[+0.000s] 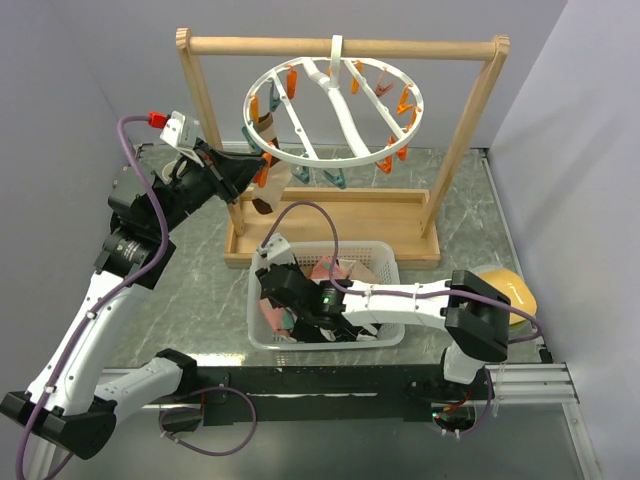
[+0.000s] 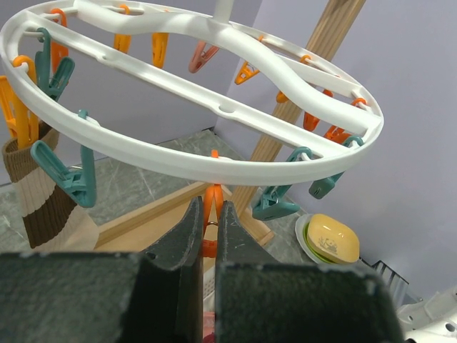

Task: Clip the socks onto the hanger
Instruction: Adjust the sock in the bin.

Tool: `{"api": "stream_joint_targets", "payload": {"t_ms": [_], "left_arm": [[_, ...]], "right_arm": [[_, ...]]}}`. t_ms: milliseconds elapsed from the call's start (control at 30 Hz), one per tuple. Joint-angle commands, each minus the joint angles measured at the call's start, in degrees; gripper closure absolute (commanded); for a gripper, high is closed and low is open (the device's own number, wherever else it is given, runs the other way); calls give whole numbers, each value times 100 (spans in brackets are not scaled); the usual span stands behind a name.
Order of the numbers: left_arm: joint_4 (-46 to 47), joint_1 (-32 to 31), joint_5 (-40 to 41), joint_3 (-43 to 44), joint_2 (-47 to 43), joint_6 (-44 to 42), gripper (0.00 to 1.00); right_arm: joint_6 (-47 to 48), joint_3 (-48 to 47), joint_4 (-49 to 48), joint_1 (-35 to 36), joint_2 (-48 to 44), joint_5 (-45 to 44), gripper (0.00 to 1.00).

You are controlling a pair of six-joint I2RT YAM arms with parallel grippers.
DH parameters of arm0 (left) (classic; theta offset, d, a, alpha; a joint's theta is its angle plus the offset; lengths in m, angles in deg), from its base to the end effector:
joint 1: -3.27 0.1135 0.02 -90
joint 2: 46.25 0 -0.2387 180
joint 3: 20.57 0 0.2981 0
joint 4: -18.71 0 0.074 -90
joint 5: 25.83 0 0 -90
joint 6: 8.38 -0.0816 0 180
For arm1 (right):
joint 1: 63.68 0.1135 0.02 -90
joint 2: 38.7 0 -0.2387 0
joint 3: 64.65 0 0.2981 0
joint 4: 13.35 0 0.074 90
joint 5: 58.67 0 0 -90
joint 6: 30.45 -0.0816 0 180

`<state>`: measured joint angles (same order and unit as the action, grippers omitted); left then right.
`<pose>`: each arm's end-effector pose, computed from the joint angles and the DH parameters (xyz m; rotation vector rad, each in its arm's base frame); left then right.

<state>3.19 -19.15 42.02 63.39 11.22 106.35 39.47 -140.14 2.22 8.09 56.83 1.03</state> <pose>0.2705 -0.1449 0.4762 0.3086 1.4279 -0.9443 0.1769 0.4055 0.1648 -0.6526 2.0176 0.3797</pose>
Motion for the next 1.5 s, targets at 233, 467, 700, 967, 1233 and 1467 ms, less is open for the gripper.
{"api": "stream_joint_targets", "payload": {"t_ms": [233, 467, 700, 967, 1233, 1467], "left_arm": [[-111, 35, -35, -81, -140, 5, 99], [-137, 35, 27, -46, -122, 32, 99], [-120, 35, 70, -64, -175, 32, 99], [-120, 35, 88, -125, -201, 5, 99], [-76, 35, 71, -117, -157, 85, 99], [-102, 35, 88, -73, -131, 111, 99]], "right_arm": [[-330, -274, 34, 22, 335, -213, 41], [-409, -494, 148, 13, 643, -116, 45], [-471, -433, 227, 4, 415, -98, 66], [-716, 287, 149, 92, -455, -459, 73], [-823, 675, 8, 285, -702, -723, 100], [-717, 236, 87, 435, -210, -872, 52]]}}
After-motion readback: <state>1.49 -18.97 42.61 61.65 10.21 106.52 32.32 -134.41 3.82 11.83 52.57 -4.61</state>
